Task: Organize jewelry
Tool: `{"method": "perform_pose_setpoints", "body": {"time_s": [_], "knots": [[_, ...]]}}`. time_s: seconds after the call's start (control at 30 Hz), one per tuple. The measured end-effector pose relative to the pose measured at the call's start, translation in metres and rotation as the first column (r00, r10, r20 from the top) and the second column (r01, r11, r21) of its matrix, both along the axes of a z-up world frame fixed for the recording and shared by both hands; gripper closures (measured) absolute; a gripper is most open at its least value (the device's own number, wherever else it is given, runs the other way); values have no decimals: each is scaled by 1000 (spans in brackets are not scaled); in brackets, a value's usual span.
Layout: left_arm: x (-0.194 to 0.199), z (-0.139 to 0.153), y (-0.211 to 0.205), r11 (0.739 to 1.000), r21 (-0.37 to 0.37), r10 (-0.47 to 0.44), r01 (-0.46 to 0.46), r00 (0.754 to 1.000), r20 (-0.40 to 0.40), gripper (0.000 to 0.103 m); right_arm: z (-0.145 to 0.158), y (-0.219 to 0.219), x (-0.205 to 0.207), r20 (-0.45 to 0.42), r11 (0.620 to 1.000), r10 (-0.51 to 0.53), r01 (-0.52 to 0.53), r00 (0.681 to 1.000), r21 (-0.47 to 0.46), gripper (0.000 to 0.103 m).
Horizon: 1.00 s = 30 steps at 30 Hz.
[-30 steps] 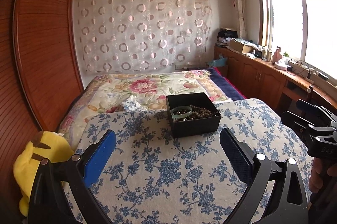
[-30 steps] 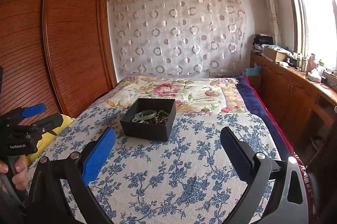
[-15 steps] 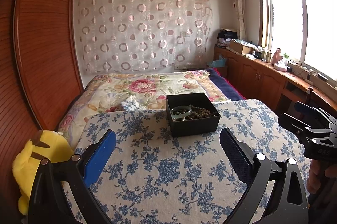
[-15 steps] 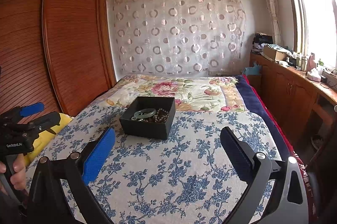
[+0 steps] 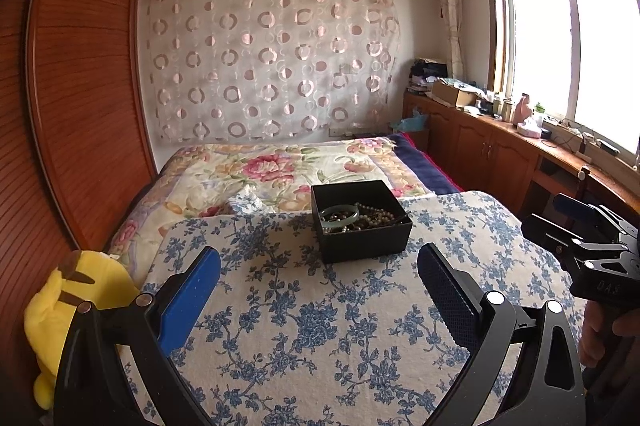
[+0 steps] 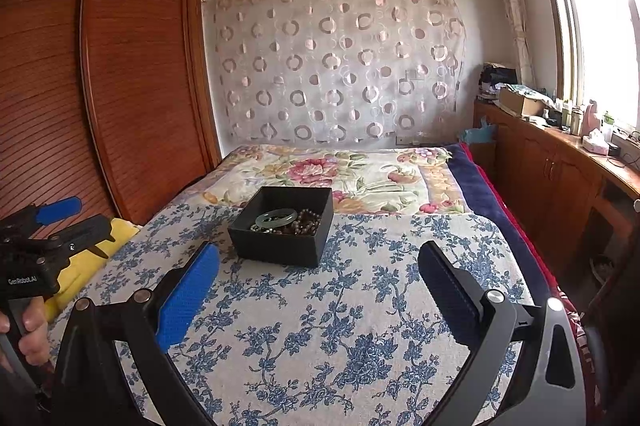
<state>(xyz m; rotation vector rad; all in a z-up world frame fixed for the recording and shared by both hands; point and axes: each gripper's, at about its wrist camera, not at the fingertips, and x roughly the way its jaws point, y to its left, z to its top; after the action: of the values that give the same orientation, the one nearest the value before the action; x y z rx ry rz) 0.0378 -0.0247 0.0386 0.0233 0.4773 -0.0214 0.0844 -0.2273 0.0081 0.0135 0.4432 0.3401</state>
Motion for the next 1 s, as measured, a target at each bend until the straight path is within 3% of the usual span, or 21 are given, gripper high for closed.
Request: {"method": "perform_pose_setpoints", "body": {"time_s": [1.0], "knots": [[-2,-2,0,1000,0,1,-1,1000,3,8,0,0,-2,2,1000,0,0,1000,2,3]]}}
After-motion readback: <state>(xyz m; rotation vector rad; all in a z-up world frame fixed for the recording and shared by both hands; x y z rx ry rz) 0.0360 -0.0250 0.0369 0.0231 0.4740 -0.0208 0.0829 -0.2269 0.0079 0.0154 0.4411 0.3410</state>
